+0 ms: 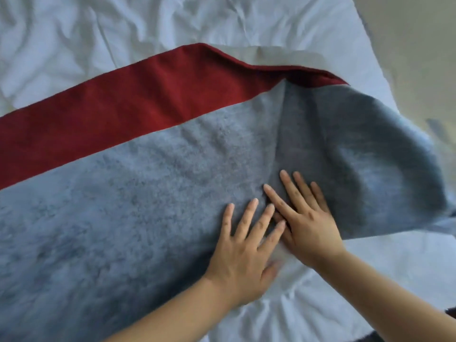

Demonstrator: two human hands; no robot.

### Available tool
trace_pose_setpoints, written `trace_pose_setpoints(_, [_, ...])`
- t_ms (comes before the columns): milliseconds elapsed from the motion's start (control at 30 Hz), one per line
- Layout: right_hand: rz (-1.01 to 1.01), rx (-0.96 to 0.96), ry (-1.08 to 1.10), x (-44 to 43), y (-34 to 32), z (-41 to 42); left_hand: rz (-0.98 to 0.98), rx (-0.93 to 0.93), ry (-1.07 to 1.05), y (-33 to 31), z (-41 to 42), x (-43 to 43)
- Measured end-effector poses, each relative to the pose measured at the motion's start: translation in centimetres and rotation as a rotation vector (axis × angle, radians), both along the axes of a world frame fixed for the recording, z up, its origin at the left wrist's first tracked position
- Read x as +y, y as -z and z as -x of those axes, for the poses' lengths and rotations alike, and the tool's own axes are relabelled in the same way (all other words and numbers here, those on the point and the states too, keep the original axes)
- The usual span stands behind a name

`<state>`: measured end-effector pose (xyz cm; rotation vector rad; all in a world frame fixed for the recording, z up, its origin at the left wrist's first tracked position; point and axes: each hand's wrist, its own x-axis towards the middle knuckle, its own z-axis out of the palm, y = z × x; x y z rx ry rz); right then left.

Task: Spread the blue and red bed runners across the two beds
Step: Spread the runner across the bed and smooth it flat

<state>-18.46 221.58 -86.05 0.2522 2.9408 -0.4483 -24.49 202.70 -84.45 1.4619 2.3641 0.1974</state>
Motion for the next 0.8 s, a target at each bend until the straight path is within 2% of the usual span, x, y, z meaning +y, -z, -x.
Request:
trace_pose_setpoints(167, [0.041, 0.009, -0.024, -1.0, -1.1, -5.3, 0.072, 0.084, 0.068, 0.6, -2.1, -1.2])
trace_pose_setpoints(300, [-0.030, 0.183, -0.010, -0.8, -0.9, -5.2, 0.103, 0.154, -0.007, 0.4, -1.2, -1.1])
trace_pose_setpoints(400, [-0.072, 0.228, -0.070, 0.7, -1.4, -4.0, 0.134, 0.208, -0.084, -0.8, -1.1, -0.4])
trace_pose_setpoints(533, [-0.045, 0.169, -0.128, 3.9, -2.7, -3.8, 0.169, 0.311, -0.157, -2.3, -0.7, -0.3])
trace_pose_setpoints(633, [-0.104, 0.071, -0.203, 6.5, -3.6, -6.7, 0.155, 0.324, -0.149, -2.5, -0.7, -0.6])
trace_pose_setpoints(800, [-0.303, -0.029, -0.023, 12.2, -4.5, -13.2, 0.053, 0.308, -0.050, -2.0, -3.3, -0.4])
